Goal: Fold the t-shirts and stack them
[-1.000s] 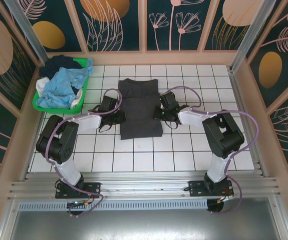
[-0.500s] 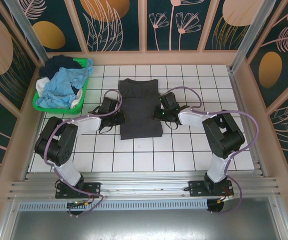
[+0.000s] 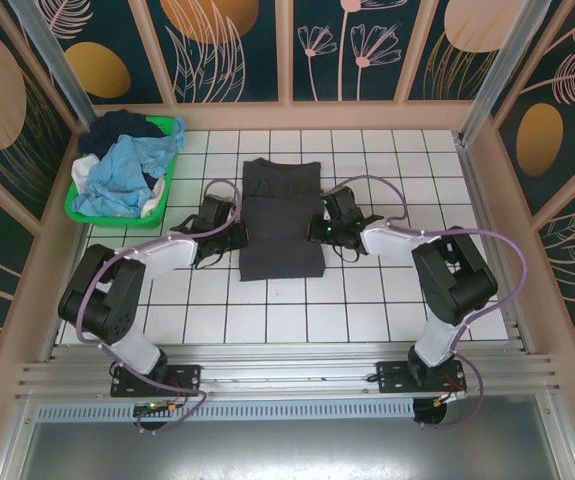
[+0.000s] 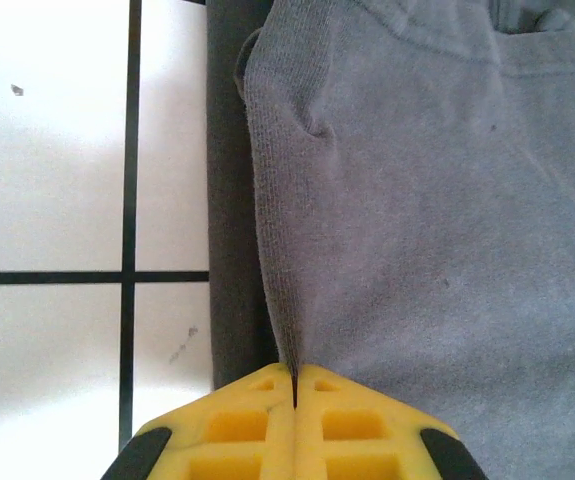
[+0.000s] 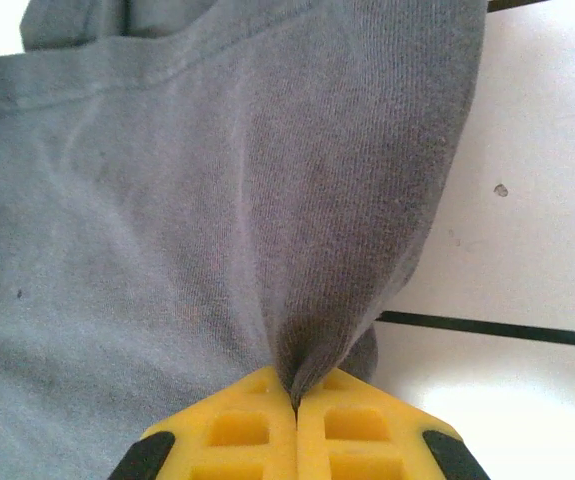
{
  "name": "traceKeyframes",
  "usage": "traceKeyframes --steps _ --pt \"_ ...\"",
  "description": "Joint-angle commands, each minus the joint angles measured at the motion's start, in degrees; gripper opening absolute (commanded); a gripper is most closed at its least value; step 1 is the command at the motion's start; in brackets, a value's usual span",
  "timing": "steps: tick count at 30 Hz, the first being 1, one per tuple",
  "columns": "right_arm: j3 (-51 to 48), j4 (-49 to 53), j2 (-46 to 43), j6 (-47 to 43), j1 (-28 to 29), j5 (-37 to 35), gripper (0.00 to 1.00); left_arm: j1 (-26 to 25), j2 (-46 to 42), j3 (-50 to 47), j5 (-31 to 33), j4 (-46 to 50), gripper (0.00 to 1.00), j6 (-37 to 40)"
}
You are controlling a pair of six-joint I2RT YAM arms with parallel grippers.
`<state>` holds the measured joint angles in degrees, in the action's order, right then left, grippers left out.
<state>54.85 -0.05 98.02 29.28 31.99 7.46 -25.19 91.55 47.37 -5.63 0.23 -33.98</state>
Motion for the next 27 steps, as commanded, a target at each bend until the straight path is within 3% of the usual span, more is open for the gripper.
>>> traceKeyframes --steps 1,12,15,20,23,27 --pt "-2.25 -1.64 -4.09 0.84 0.53 0.90 0.00 -0.20 -5.05 -1.76 -0.17 0.47 0.00 -0.92" --pt "-9.27 -4.69 -6.48 0.21 0.44 3.64 0.00 -0.19 -4.63 -5.51 -2.05 -1.44 0.00 -1.79" --pt "-11.04 -5.29 -6.19 0.17 0.41 4.76 0.08 -0.20 -4.03 -6.48 -2.42 -1.91 0.00 -1.95" --pt "-13.98 -6.60 -7.00 0.43 0.38 7.06 0.11 -0.20 -3.09 -7.80 -3.16 -3.13 0.00 -2.29" --pt "-14.89 -7.06 -7.82 0.45 0.44 8.92 0.22 -0.17 -2.97 -8.17 -3.16 -3.39 0.00 -2.34" --pt "-15.54 -7.01 -9.32 0.43 0.44 11.60 0.25 -0.16 -2.86 -7.91 -3.43 -3.31 0.00 -2.33"
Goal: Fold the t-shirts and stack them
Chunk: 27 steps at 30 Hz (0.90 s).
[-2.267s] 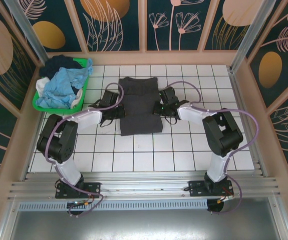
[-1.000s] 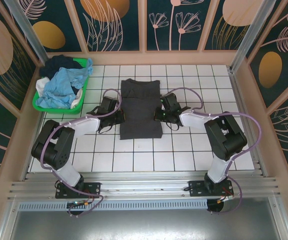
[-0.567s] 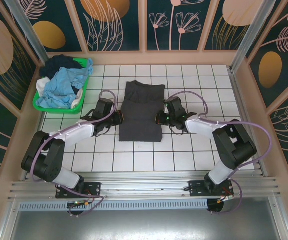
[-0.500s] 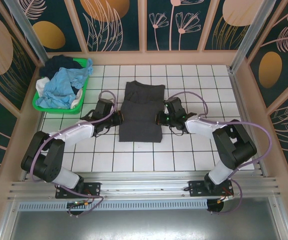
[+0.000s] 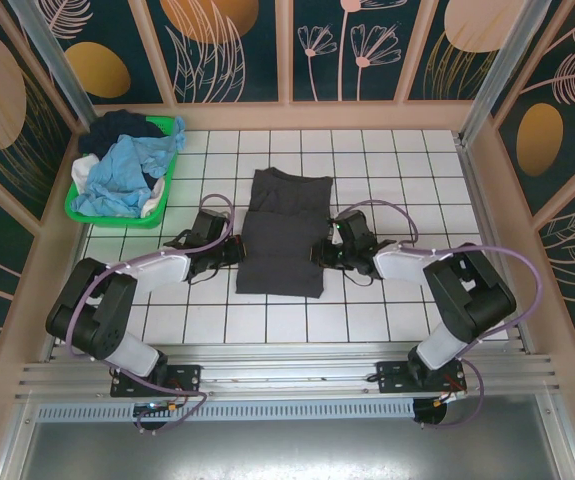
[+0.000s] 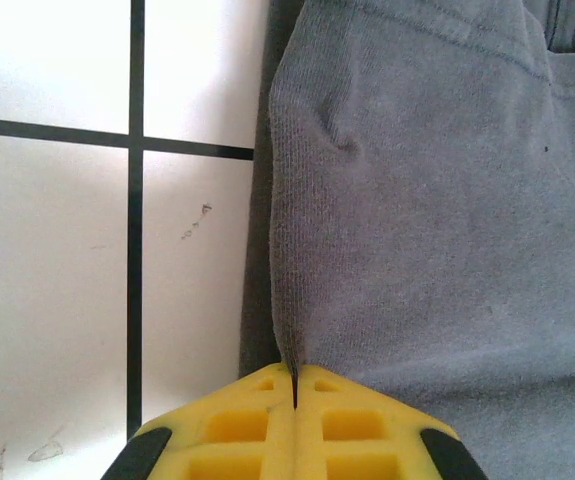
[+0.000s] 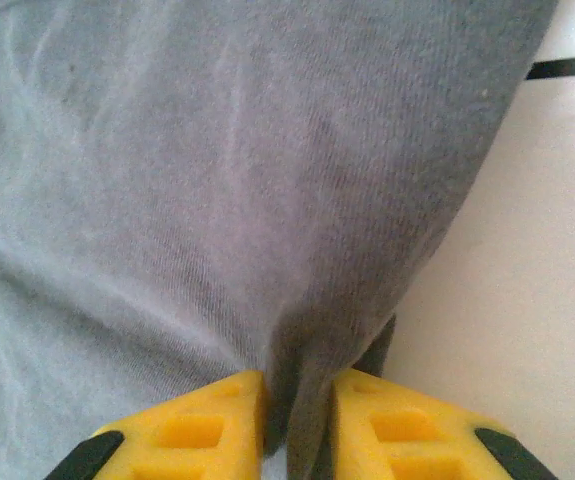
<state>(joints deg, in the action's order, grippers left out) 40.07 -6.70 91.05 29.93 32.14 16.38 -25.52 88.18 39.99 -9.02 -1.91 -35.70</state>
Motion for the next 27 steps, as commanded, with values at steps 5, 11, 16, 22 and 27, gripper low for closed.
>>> traceKeyframes --steps 5,11,16,22,27 --pt "-2.62 0.25 -3.15 0.34 0.37 2.21 0.26 0.14 0.16 -0.38 0.05 -0.86 0.00 -0.47" --pt "-3.42 0.62 -2.52 0.91 1.08 2.01 0.27 0.12 -0.28 -0.34 -0.68 -0.89 0.00 -0.66" --pt "-3.13 2.13 -4.66 0.76 2.42 1.29 0.15 0.14 -1.81 -1.05 -1.26 -0.49 0.00 -0.82" --pt "-2.75 7.85 -10.55 1.44 3.99 -1.68 0.00 0.14 -5.49 -1.17 1.19 4.48 0.00 -0.16" --pt "-5.62 8.74 -15.72 0.92 4.12 -1.86 0.00 0.11 -8.12 -2.89 0.23 4.41 0.00 -0.86"
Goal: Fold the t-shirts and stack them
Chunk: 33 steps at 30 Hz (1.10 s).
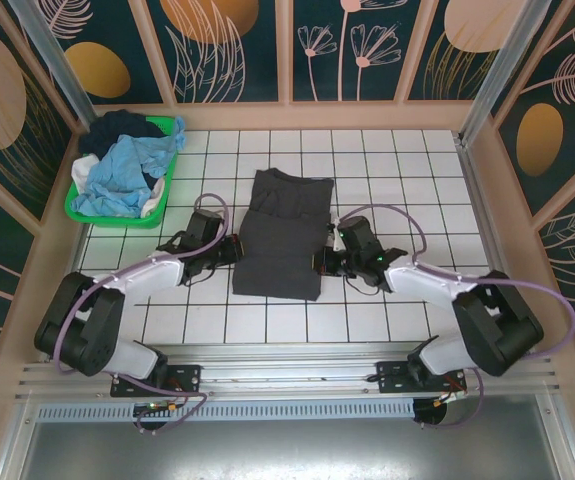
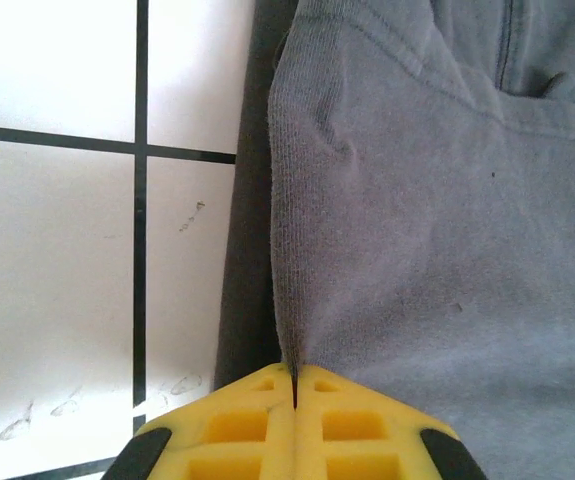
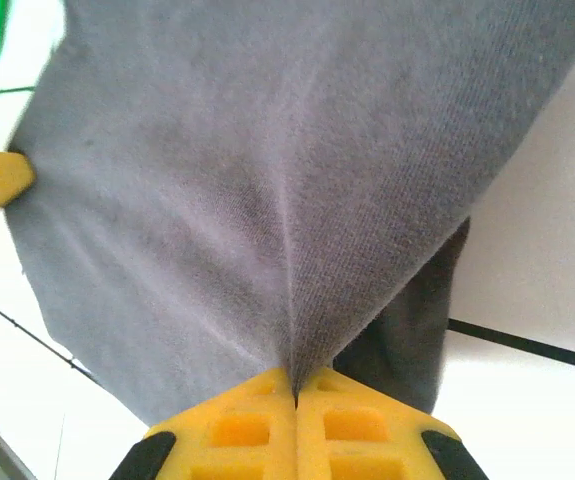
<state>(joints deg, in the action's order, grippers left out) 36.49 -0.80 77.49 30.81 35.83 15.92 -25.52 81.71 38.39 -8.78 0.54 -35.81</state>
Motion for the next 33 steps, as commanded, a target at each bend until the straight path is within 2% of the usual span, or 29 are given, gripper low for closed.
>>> traceKeyframes --steps 1,7,17,19,20,21,26,29,33 --pt "-2.70 2.57 -2.49 0.12 0.46 -1.00 0.00 0.15 -1.95 -1.56 -0.06 1.91 0.00 -0.75" --pt "-7.57 -1.27 -1.94 1.03 0.49 1.98 0.00 0.15 -0.22 -3.08 0.63 2.48 0.00 -0.13" --pt "-9.21 -3.08 -0.22 2.97 0.68 0.90 0.00 0.14 1.33 -5.35 2.12 2.30 0.01 -0.13" --pt "-8.76 -3.52 -0.91 2.82 0.69 0.68 0.00 0.12 0.63 -5.17 3.19 2.72 0.19 -0.40" --pt "-8.02 -2.88 -0.96 2.43 0.66 -0.05 0.01 0.12 0.39 -5.04 3.25 2.72 0.32 -0.52" --pt "-7.12 -1.84 -0.67 1.91 0.68 -0.87 0.03 0.14 0.00 -4.96 3.16 2.72 0.35 -0.58" --pt "-2.79 5.85 -2.10 0.23 0.68 -6.56 0.14 0.12 -5.53 -6.71 2.62 2.45 0.38 -1.25" --pt "-2.26 4.85 -5.03 0.12 0.63 -8.39 0.23 -0.71 -9.70 -9.35 -0.02 0.18 0.39 -1.88" --pt "0.16 2.58 -1.37 -0.30 0.18 -8.49 0.25 -3.67 -9.86 -11.89 -1.21 -1.57 0.40 -2.76"
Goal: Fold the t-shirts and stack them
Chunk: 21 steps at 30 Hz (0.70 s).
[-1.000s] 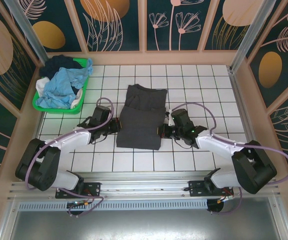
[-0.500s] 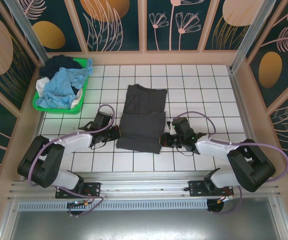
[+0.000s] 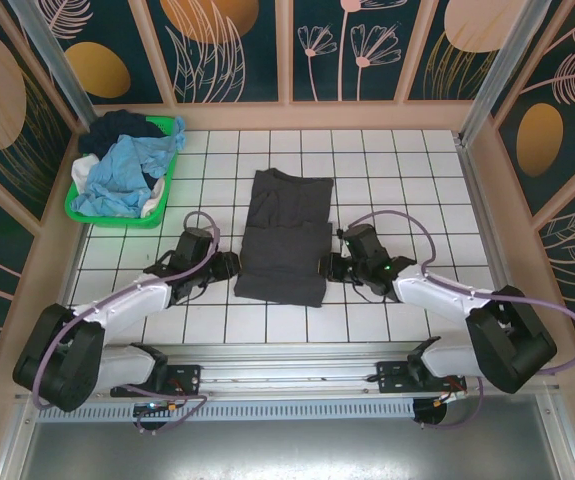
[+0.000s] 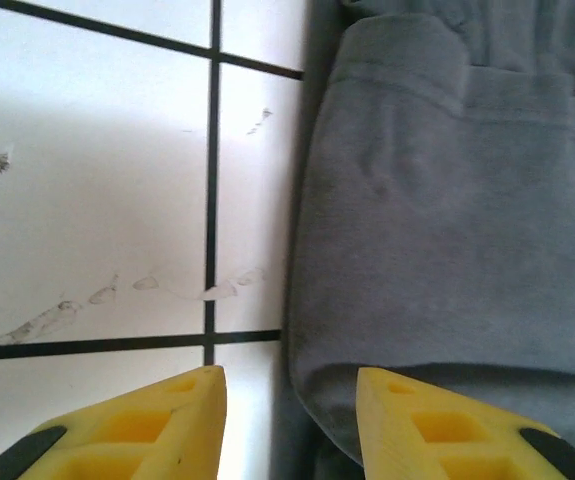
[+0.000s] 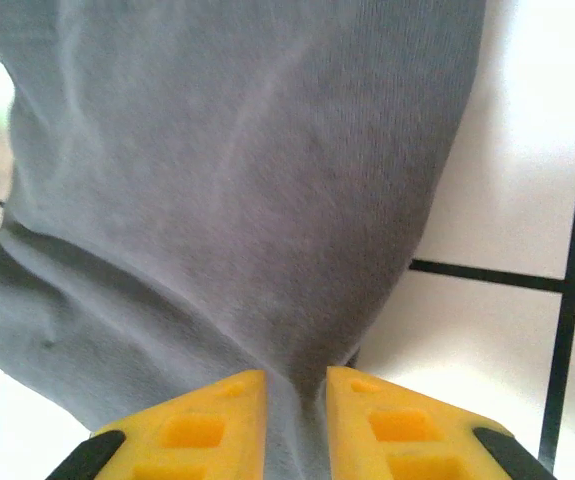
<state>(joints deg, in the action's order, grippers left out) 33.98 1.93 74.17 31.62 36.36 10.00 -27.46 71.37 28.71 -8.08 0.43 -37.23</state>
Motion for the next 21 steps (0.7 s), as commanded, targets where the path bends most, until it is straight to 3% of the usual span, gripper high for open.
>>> traceKeyframes --steps 1,5,10,13,21 --pt "3.35 -0.48 3.48 -1.20 -0.45 -2.84 0.25 -2.16 0.96 -2.68 -2.12 -2.09 0.40 -1.44" --pt "6.28 -3.51 10.42 -1.73 -0.89 -2.88 0.24 -3.57 3.43 -4.90 -3.81 -4.16 0.37 -1.61" --pt "8.21 -4.39 17.04 -1.73 -4.19 -2.35 0.17 -3.86 -1.40 -9.97 -7.45 -9.06 0.08 -3.01" --pt "7.68 -5.97 18.60 -1.73 -6.54 -0.71 0.17 -3.88 -6.27 -11.84 -5.54 -6.43 0.00 -2.72" --pt "7.29 -3.75 12.67 -2.09 -5.36 0.23 0.24 -3.88 -9.94 -14.42 -8.97 -7.03 0.00 -4.30"
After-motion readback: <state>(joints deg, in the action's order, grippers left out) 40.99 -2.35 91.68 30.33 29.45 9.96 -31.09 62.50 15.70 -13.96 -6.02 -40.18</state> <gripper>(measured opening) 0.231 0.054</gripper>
